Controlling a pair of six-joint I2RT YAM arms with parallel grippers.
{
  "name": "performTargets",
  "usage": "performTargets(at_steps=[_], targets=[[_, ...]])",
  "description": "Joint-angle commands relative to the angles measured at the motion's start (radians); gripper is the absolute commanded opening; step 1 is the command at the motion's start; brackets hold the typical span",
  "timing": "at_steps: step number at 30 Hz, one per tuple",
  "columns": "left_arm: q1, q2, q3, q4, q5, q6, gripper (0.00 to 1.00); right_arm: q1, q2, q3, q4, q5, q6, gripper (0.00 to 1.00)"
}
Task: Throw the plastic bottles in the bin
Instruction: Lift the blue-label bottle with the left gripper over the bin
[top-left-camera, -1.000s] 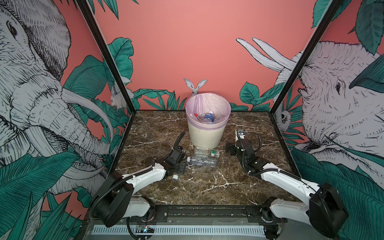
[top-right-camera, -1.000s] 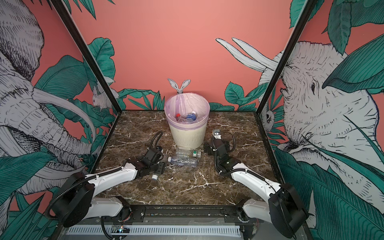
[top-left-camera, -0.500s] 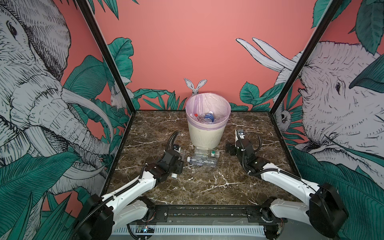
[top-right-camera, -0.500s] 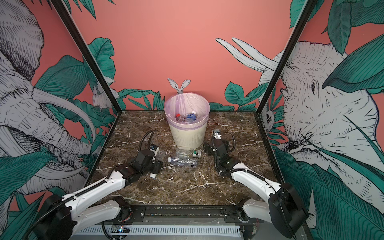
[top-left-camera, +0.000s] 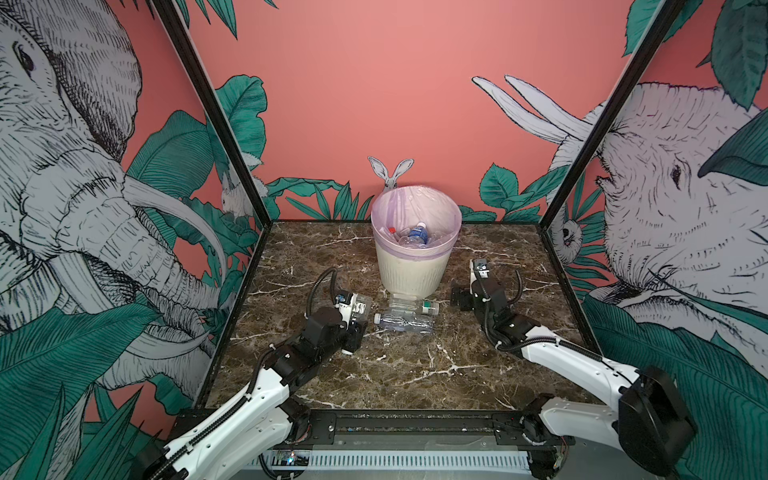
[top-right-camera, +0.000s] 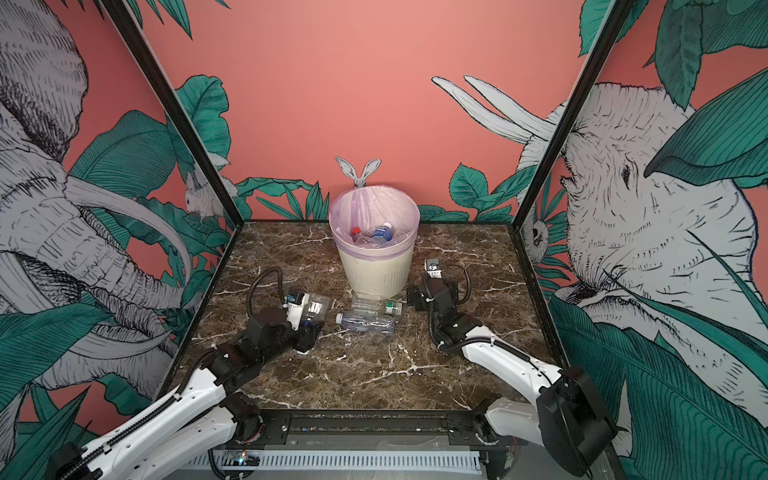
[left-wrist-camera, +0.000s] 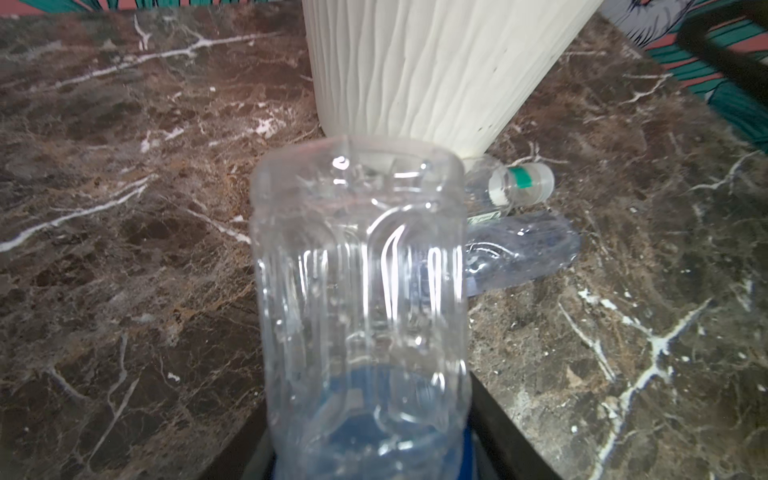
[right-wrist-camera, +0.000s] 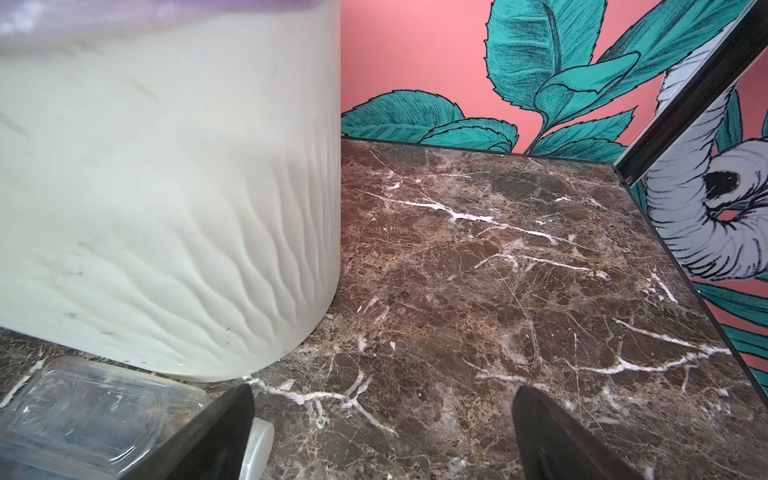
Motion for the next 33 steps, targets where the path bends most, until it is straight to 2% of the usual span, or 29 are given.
performTargets(at_steps=[1, 7, 12, 15, 16, 17, 18, 19, 20, 22, 23, 27, 33], targets=[[-0.004, -0.006, 0.078, 0.017, 0.014, 0.02, 0.55, -0.003, 0.001, 0.034, 0.008, -0.005, 0.016, 0.99], [-0.003, 0.149, 0.385, 0.046, 0.042, 0.045, 0.54, -0.003, -0.004, 0.037, 0.003, -0.009, 0.013, 0.99], [-0.003, 0.422, 0.793, 0.055, 0.084, 0.125, 0.54, -0.003, -0.001, 0.038, 0.001, -0.008, 0.008, 0.99], [-0.002, 0.65, 1.107, 0.02, 0.105, 0.189, 0.56, -0.003, 0.007, 0.041, 0.001, -0.009, 0.007, 0.99], [0.003, 0.751, 1.226, -0.017, 0.121, 0.204, 0.66, -0.003, 0.009, 0.041, 0.001, -0.01, 0.008, 0.99], [0.012, 0.85, 1.369, -0.074, 0.147, 0.211, 0.83, -0.003, 0.012, 0.042, 0.001, -0.011, 0.007, 0.99], [0.014, 0.928, 1.48, -0.141, 0.137, 0.218, 0.94, -0.003, 0.016, 0.043, 0.0, -0.012, 0.007, 0.99], [0.016, 0.999, 1.583, -0.194, 0.116, 0.233, 0.99, -0.004, 0.018, 0.045, -0.003, -0.011, 0.007, 0.99], [0.017, 1.042, 1.643, -0.216, 0.078, 0.254, 1.0, -0.004, 0.019, 0.049, -0.007, -0.011, 0.006, 0.99], [0.028, 1.057, 1.658, -0.204, 0.014, 0.265, 1.0, -0.004, 0.018, 0.055, -0.017, -0.016, 0.005, 0.99], [0.042, 1.04, 1.631, -0.179, 0.02, 0.247, 1.0, -0.004, 0.013, 0.055, -0.019, -0.019, 0.007, 0.99], [0.052, 0.921, 1.444, -0.03, 0.011, 0.234, 1.0, -0.004, -0.001, 0.043, -0.003, -0.027, 0.009, 0.99], [0.054, 0.791, 1.281, 0.024, -0.011, 0.234, 1.0, -0.004, -0.006, 0.031, 0.033, -0.092, -0.011, 0.99]])
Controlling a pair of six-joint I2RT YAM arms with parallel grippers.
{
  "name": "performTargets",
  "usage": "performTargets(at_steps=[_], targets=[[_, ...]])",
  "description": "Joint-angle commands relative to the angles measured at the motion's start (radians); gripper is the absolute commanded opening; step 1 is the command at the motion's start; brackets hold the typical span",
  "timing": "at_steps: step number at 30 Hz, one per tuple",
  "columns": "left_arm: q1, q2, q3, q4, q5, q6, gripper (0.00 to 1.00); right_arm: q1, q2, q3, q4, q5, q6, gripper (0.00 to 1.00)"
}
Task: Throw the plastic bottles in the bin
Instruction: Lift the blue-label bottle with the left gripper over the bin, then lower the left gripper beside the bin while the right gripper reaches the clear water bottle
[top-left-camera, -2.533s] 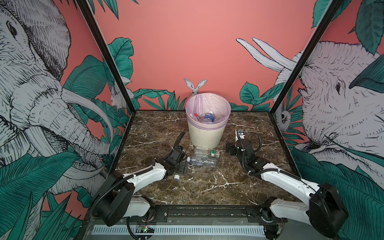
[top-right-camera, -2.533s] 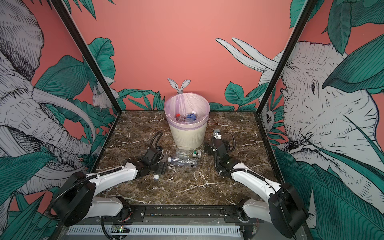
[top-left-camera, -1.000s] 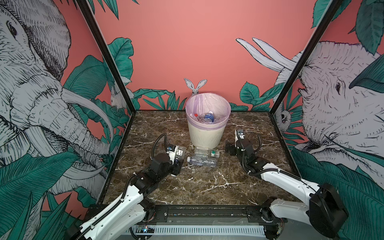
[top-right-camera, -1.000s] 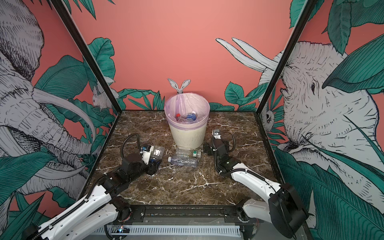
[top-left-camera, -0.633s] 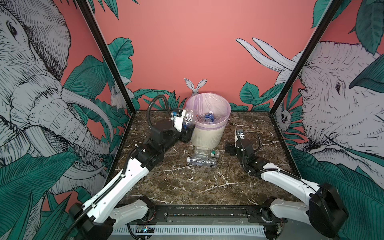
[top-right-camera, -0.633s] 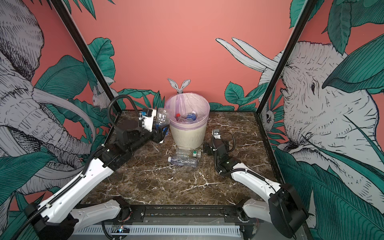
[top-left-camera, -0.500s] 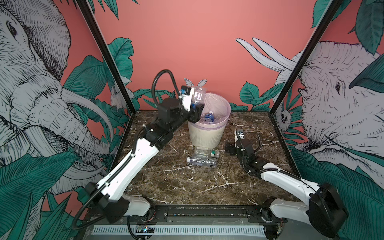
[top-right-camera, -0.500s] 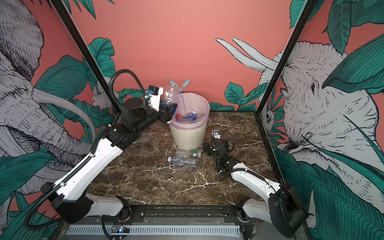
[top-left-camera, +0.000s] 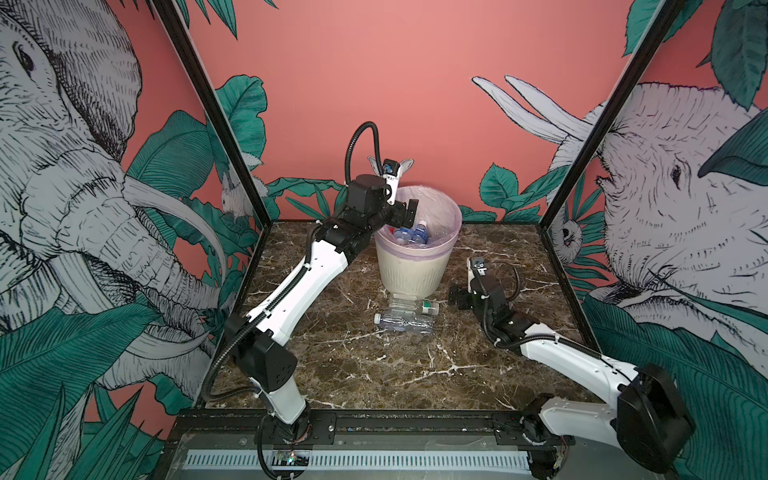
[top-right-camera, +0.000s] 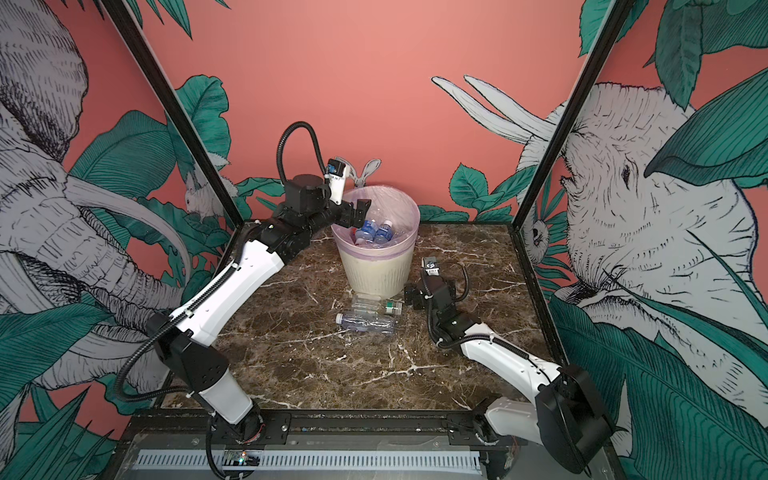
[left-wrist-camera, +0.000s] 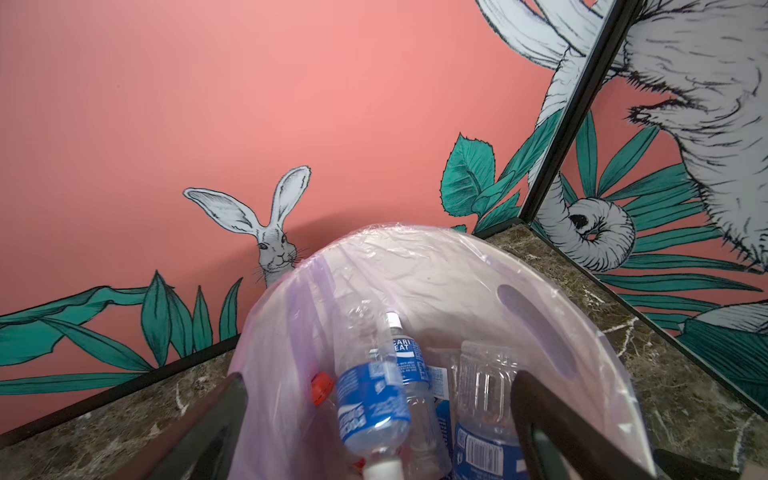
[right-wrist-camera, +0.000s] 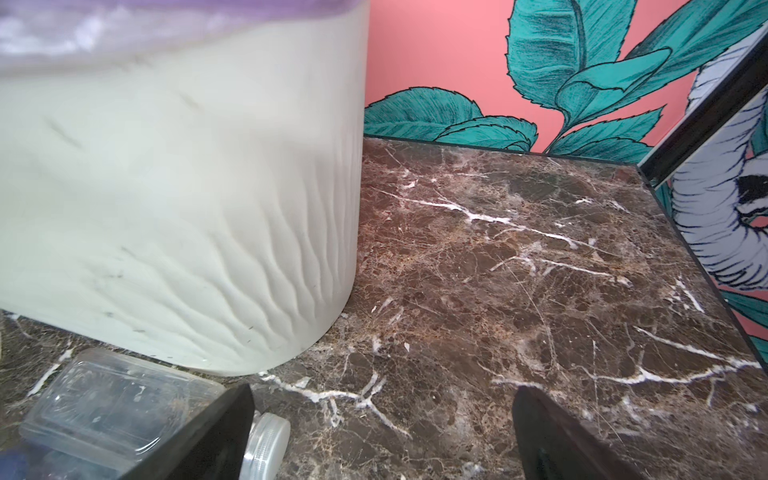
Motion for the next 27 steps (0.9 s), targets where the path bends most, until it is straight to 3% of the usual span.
performTargets(at_steps=[1, 8, 20, 27], targets=[[-0.001, -0.133, -0.062, 0.091, -0.023, 0.013, 1.0, -0.004, -0.026, -0.002, 0.063, -0.055, -0.015, 0.99], [0.027, -0.268, -0.261, 0.134, -0.045, -0.008, 1.0, 0.022, 0.006, 0.011, 0.104, -0.202, -0.073, 0.98], [0.064, -0.528, -0.719, 0.257, -0.147, -0.097, 1.0, 0.24, 0.104, 0.094, 0.027, -0.201, -0.266, 0.96], [0.085, -0.543, -0.896, 0.303, -0.152, -0.167, 1.0, 0.313, 0.188, 0.151, -0.074, -0.177, -0.307, 0.94]])
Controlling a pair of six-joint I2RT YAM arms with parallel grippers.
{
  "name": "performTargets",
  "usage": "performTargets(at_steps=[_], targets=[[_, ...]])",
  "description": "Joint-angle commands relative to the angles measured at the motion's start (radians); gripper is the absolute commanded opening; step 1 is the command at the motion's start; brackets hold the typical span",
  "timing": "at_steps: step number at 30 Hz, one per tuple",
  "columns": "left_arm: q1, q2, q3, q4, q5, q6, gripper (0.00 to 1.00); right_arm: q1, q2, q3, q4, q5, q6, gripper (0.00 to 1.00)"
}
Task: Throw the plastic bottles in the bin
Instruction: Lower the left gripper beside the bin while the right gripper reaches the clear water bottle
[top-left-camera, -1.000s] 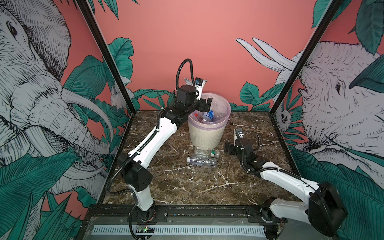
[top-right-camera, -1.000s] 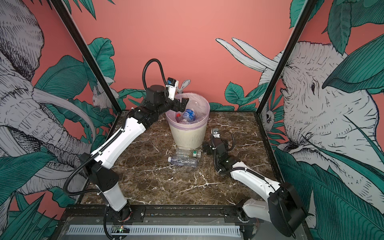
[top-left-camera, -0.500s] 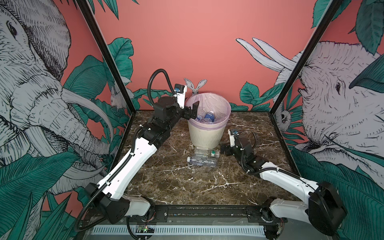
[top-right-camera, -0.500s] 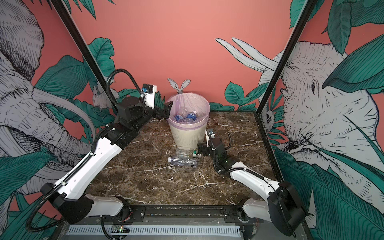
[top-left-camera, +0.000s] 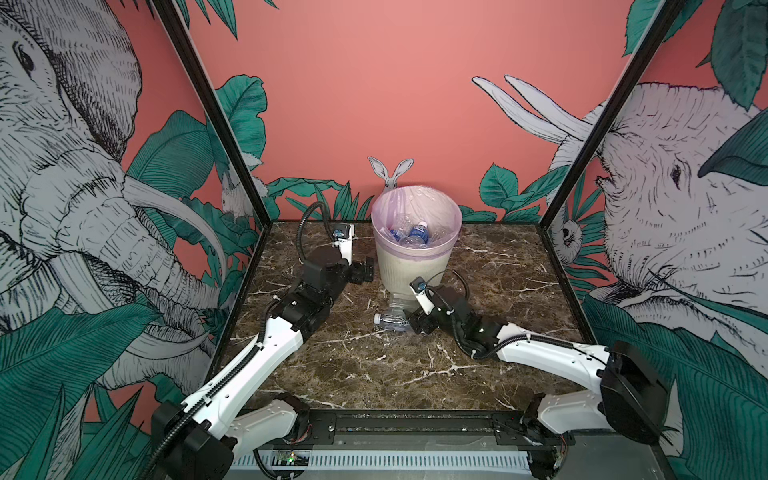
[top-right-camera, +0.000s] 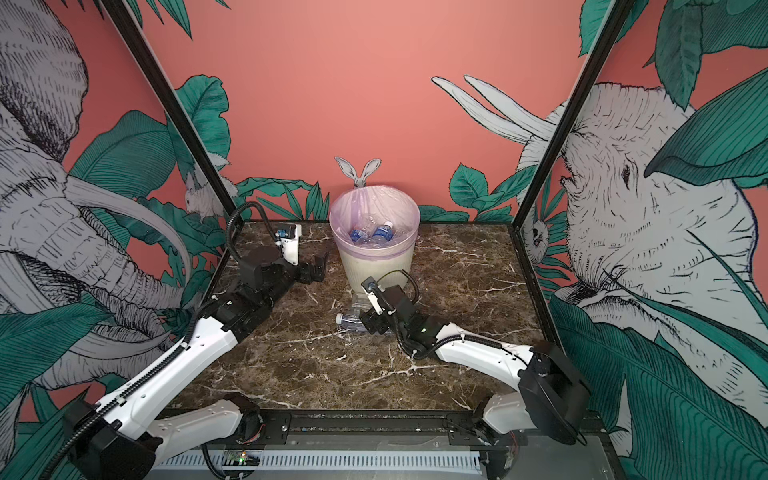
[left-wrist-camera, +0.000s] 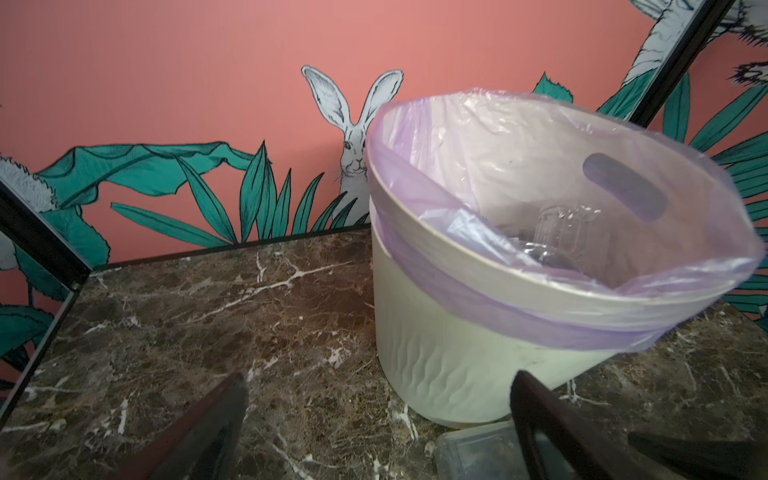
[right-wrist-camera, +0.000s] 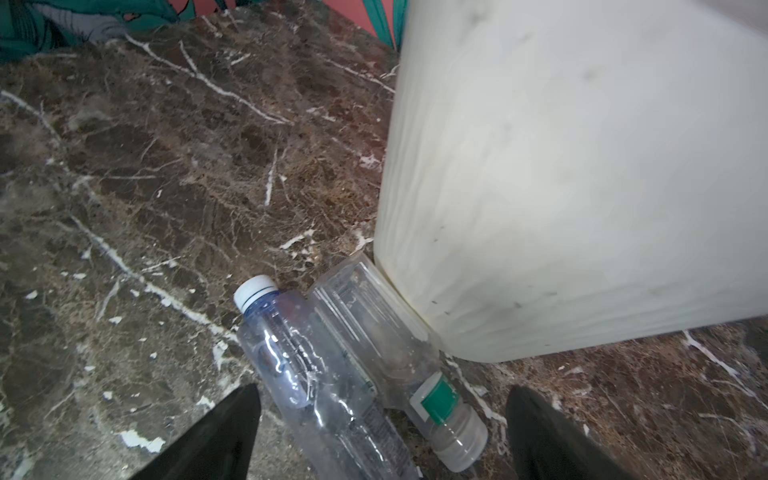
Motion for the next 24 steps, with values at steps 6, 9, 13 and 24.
performTargets(at_steps=[6, 9, 13, 24], targets=[[0.019, 0.068, -0.18, 0.154, -0.003, -0.08, 1.0, 0.027, 0.094, 0.087, -0.129, -0.032, -0.029, 0.93], [0.024, 0.127, -0.235, 0.209, 0.006, -0.097, 1.0, 0.037, 0.128, 0.116, -0.155, -0.042, -0.034, 0.93], [0.032, 0.194, -0.322, 0.334, 0.062, -0.126, 0.99, 0.041, 0.17, 0.151, -0.192, -0.042, -0.037, 0.92], [0.062, 0.227, -0.336, 0.348, 0.148, -0.177, 1.0, 0.043, 0.241, 0.171, -0.222, -0.042, -0.002, 0.93]])
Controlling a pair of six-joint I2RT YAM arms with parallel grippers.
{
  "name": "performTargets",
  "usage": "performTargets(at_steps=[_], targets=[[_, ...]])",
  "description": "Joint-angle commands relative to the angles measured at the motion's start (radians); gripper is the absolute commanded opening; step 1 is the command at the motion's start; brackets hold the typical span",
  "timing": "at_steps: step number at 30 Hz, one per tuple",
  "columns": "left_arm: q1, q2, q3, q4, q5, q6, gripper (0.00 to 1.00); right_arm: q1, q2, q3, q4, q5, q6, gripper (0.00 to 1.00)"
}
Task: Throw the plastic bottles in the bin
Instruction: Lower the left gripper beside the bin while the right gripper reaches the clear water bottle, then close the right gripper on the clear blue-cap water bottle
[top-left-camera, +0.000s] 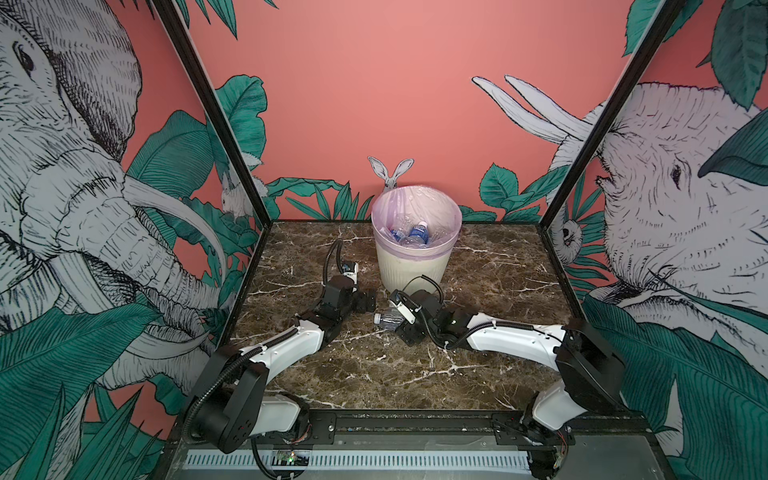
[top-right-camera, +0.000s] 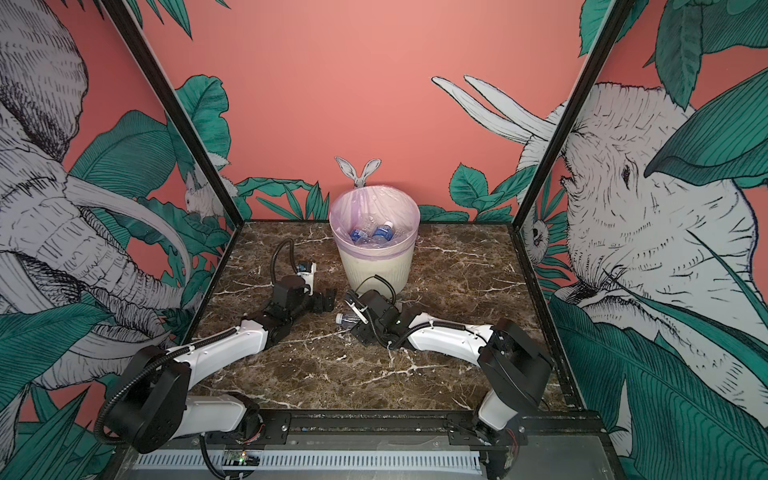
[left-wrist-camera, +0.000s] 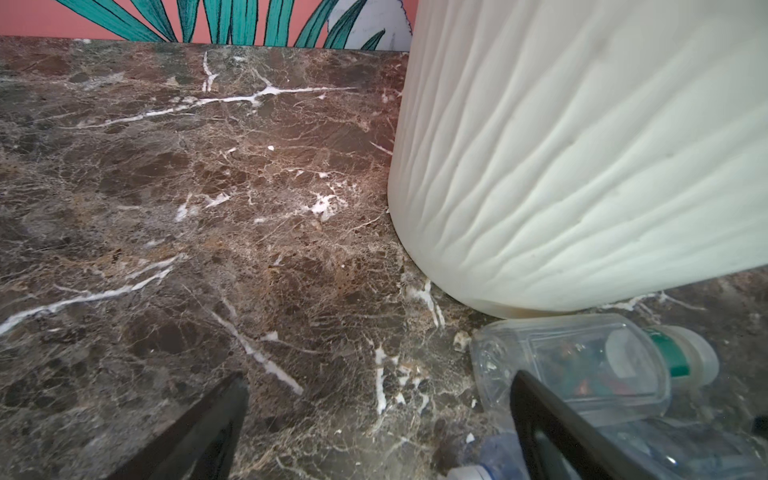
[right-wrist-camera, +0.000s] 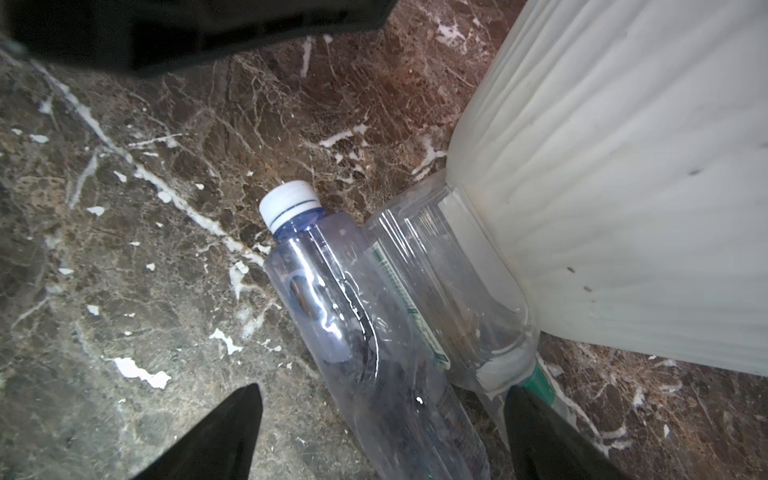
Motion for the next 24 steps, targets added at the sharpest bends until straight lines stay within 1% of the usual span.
performTargets(at_steps=[1, 9, 24], targets=[[0.014, 0.005, 0.005, 0.039, 0.047, -0.045, 1.0, 0.006, 0.021, 0.019, -0.011, -0.002, 0.013, 0.93], [0.052, 0.051, 0.007, 0.057, 0.113, -0.085, 0.99, 0.005, 0.055, 0.029, -0.009, -0.011, 0.037, 0.93], [0.077, 0.084, 0.015, 0.069, 0.175, -0.117, 0.99, 0.038, 0.077, 0.031, -0.038, -0.031, 0.063, 0.91]])
